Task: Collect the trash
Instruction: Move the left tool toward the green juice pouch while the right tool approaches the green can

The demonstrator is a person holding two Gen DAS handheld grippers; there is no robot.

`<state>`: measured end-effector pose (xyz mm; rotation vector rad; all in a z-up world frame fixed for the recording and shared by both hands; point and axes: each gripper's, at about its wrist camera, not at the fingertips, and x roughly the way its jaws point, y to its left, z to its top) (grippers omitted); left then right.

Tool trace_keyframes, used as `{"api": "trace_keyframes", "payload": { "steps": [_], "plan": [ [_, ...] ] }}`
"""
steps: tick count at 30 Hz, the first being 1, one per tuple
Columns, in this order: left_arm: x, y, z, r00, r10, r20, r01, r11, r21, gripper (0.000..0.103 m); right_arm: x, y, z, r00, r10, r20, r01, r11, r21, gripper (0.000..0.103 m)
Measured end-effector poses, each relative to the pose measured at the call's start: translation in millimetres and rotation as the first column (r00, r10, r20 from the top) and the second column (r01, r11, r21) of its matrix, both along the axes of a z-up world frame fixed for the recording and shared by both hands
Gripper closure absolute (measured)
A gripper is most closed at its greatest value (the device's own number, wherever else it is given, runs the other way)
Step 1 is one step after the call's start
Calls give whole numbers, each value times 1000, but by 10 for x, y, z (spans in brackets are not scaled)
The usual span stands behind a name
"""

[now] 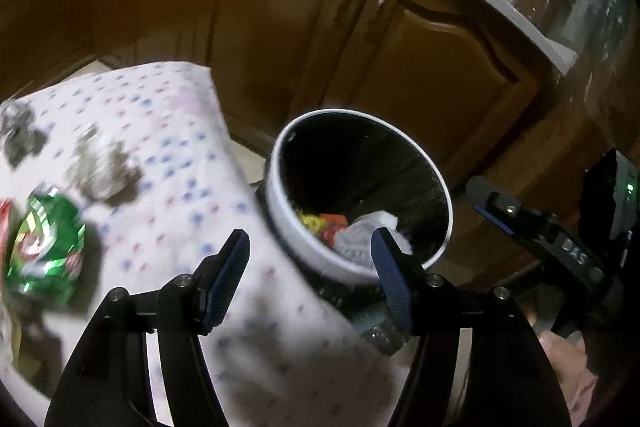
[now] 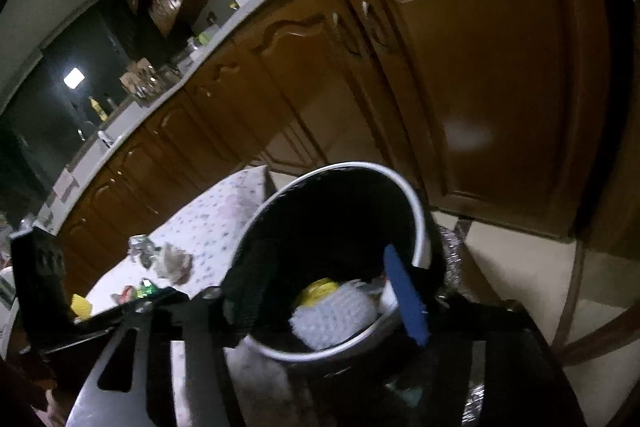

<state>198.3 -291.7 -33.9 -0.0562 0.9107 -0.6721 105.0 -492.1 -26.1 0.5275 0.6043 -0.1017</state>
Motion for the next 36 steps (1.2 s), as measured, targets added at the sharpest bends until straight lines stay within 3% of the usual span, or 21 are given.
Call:
{"api": "trace_keyframes", "payload": {
  "steps": [9,20,30,36],
  "plan": [
    [-292,630,17,998,59,24,-59,998,-26,39,-270,503,20,998,38,55,-39,999,29,24],
    [-481,1525,-43,983,186,-3,-185,981,-48,38,-244,1105,-228,990,142,-6,-141,986,85,23],
    [-479,2376,-208,929,369,-37,-370,928,-38,38,8,1767,-413,955,292,-58,-285,953,105,23],
    [-407,2694,-281,892,447,-64,-450,892,-43,38,166,1961,-444,941,332,-71,-323,940,113,23]
  ]
}}
